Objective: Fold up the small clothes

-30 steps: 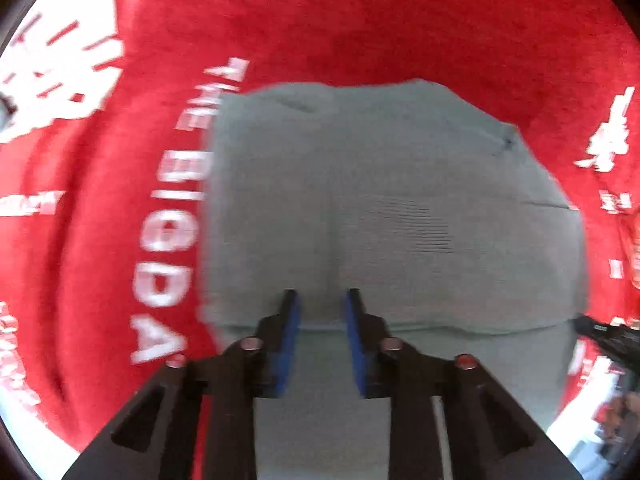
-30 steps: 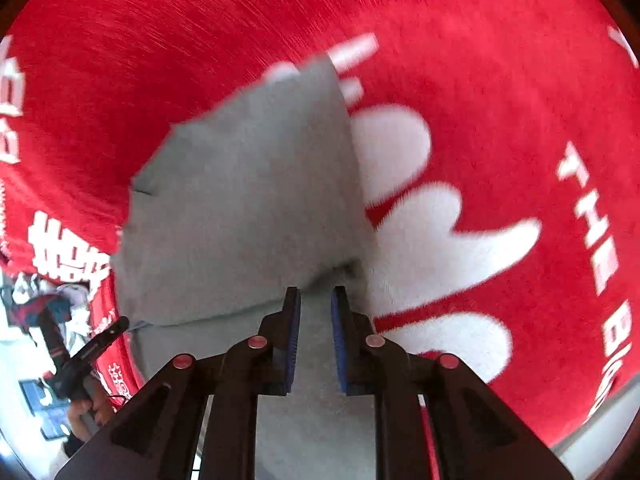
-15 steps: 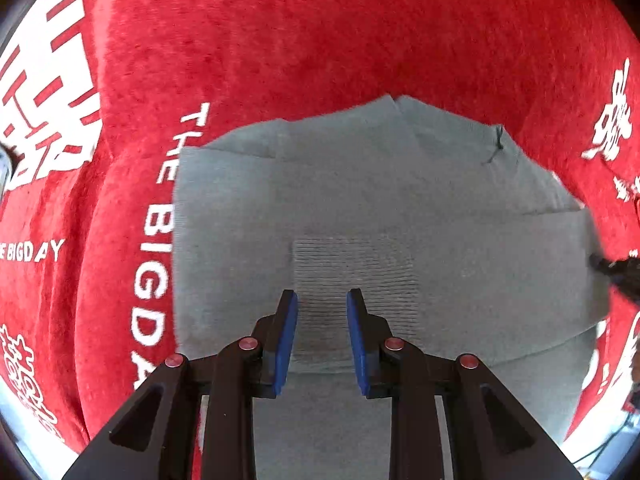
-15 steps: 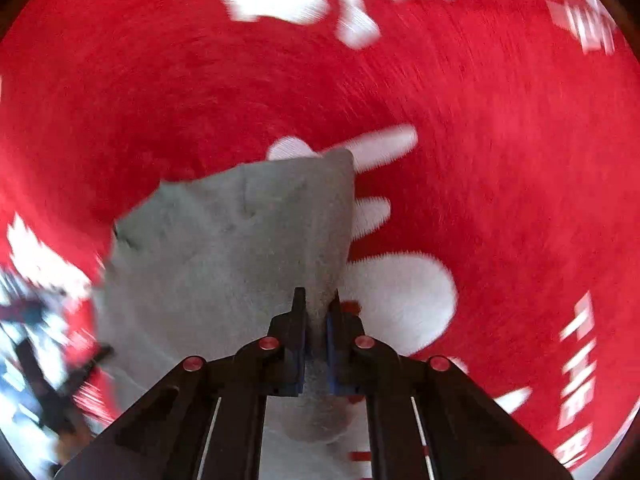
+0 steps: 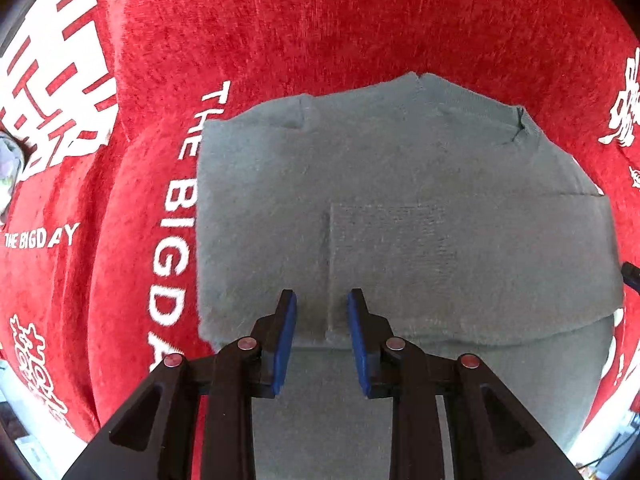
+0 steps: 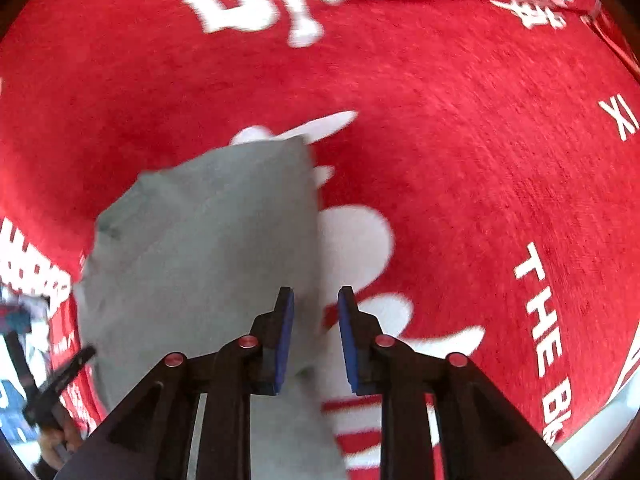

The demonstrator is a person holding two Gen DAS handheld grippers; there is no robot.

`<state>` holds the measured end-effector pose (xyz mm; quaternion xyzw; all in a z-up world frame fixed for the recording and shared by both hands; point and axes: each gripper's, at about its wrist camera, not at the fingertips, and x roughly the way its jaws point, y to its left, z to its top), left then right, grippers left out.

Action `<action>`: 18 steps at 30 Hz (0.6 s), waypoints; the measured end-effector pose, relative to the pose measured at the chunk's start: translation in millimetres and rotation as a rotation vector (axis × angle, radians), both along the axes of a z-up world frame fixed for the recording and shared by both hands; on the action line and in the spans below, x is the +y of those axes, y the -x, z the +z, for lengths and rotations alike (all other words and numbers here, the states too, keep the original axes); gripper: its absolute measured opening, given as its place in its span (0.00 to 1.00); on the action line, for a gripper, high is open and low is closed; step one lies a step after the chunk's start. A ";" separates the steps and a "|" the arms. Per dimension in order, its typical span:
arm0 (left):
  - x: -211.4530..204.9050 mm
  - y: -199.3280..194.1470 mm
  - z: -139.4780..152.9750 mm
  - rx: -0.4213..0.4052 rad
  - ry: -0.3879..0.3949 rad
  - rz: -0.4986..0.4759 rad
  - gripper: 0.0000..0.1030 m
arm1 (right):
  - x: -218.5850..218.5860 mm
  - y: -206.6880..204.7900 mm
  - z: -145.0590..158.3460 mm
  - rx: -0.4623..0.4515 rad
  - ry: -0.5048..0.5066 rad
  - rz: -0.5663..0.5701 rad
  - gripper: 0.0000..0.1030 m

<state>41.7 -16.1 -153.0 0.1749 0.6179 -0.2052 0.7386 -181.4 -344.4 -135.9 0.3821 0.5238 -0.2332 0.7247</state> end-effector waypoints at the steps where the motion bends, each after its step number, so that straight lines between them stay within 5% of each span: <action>1: 0.5 2.1 3.2 -0.003 0.001 -0.003 0.27 | 6.3 -2.5 3.7 -0.008 -0.001 0.024 0.25; 5: -0.4 9.1 8.8 0.005 -0.003 -0.016 0.28 | 33.2 -17.1 6.6 -0.022 -0.053 0.100 0.43; 7: 2.0 11.6 11.1 -0.002 0.001 -0.009 0.70 | 41.1 -15.5 4.1 -0.048 -0.129 0.071 0.48; 8: 3.1 12.9 13.3 -0.018 -0.006 0.003 1.00 | 42.6 -12.2 2.0 -0.055 -0.165 0.050 0.48; 16: 16.9 8.7 21.0 -0.047 0.004 0.081 0.99 | 31.1 13.0 -36.9 -0.078 -0.316 -0.239 0.49; 17: 17.8 7.1 20.3 -0.046 -0.001 0.095 0.99 | 27.3 13.5 -40.3 -0.095 -0.327 -0.264 0.39; 18: 18.5 4.6 18.0 -0.041 -0.007 0.105 0.99 | 25.6 12.7 -41.8 -0.108 -0.333 -0.270 0.04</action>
